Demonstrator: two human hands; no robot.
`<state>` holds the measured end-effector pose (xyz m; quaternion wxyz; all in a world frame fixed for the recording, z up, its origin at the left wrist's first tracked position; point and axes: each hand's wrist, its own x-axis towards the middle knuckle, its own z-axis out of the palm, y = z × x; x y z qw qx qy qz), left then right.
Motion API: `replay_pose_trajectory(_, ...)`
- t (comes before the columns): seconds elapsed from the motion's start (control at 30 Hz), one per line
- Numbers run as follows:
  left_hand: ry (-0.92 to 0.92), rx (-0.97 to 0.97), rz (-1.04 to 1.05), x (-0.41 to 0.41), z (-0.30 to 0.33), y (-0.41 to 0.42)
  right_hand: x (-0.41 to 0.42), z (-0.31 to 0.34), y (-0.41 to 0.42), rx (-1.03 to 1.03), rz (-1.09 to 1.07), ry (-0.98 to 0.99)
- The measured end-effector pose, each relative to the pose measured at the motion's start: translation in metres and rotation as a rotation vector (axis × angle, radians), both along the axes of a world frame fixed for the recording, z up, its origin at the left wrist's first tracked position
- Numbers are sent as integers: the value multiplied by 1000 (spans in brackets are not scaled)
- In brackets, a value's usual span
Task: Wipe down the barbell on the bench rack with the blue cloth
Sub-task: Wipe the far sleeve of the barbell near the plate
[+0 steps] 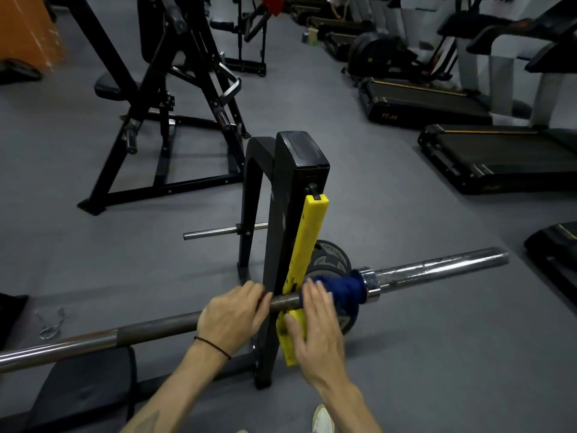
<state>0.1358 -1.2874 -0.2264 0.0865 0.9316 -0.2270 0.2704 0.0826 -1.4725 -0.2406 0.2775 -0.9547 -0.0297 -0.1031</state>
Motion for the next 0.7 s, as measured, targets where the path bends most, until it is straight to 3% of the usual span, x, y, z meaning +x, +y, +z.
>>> replay_pose_trajectory(0.07,-22,29,-52,-2,-2,3,-3,-1,-22,-145,130,-59)
replay_pose_trajectory(0.13,-39,21,-65,-4,-2,4,5,-3,-54,-240,90,-118)
replay_pose_trajectory(0.3,-6,42,-46,-5,-4,0,8,-4,-22,45,-213,-34)
replay_pose_trajectory(0.37,18,48,-28,-5,-4,-1,-2,-7,2,42,-97,-35)
replay_pose_trajectory(0.47,18,43,-48,-5,-4,-1,-3,-8,-29,-191,154,-100)
replay_pose_trajectory(0.53,5,38,-74,-4,-4,1,8,-5,-63,-272,118,-138)
replay_pose_trajectory(0.6,5,45,-116,-4,-5,2,13,-3,-74,-204,-37,-119)
replay_pose_trajectory(0.7,5,85,-133,-4,-10,3,9,-4,-25,33,-191,-39)
